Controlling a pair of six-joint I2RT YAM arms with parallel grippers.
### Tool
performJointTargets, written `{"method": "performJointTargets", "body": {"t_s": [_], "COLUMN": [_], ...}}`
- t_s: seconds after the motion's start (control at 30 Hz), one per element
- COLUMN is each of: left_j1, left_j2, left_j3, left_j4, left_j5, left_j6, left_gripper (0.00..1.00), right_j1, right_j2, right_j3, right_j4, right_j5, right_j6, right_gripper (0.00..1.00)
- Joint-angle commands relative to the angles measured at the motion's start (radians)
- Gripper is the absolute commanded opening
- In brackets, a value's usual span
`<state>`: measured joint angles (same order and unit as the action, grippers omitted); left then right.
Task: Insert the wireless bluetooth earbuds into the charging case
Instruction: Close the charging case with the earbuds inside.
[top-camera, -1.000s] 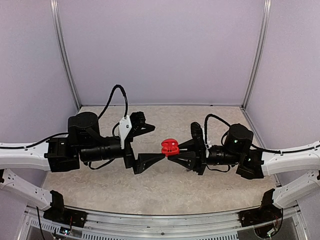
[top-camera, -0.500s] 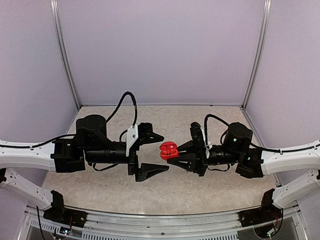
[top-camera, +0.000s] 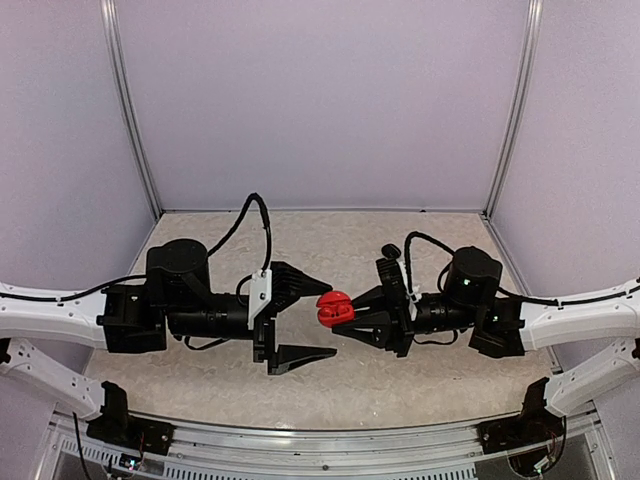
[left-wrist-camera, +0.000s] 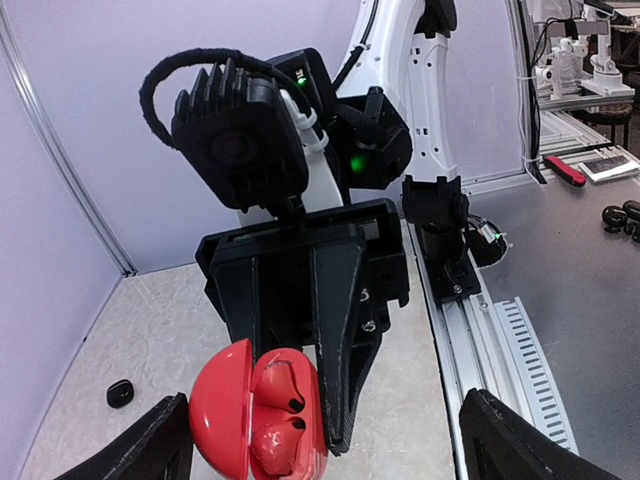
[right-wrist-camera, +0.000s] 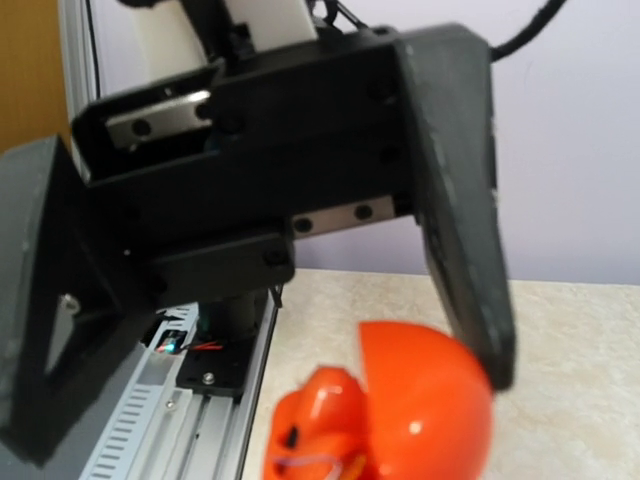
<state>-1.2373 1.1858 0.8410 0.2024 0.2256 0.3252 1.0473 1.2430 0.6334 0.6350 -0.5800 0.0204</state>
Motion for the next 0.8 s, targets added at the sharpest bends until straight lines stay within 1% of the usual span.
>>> {"method": "performJointTargets", "body": {"t_s": [0.0, 0.3, 0.43, 0.53, 0.6, 0.63, 0.77], "left_j1": [-0.031, -0.053, -0.053, -0.053, -0.051, -0.048, -0.019], "left_j2": [-0.015, 0.003, -0.003, -0.021, -0.034, -0.04, -0.072], "left_j3": [-0.015, -0.008, -0.018, -0.042, -0.063, -0.072, -0.108], "left_j4": [0.005, -0.033, -0.003, 0.05, 0.1, 0.124, 0.208], "left_j5": [0.044, 0.026, 0.002, -0.057, -0.117, -0.151, -0.267], "left_j6": [0.056, 0.094, 0.09, 0.075, 0.049, 0.034, -0.048], "left_gripper": [0.9, 0.87, 0.88, 0.92, 0.98, 0.99, 0.99], "right_j1": [0.001, -0.005, -0.01, -0.019, -0.029, -0.035, -0.078], "right_j2": [0.009, 0.007, 0.007, 0.006, 0.003, -0.001, -0.021], "right_j3": [0.017, 0.014, 0.011, 0.006, 0.006, 0.006, 0.008], "right_j4": [0.029, 0.038, 0.037, 0.038, 0.035, 0.029, -0.004], "right_j5": [0.024, 0.023, 0.023, 0.027, 0.047, 0.058, 0.096], "right_j6": [0.024, 0.033, 0.037, 0.053, 0.065, 0.073, 0.11], "right_gripper": [0.0, 0.0, 0.0, 0.0, 0.0, 0.0, 0.0]}}
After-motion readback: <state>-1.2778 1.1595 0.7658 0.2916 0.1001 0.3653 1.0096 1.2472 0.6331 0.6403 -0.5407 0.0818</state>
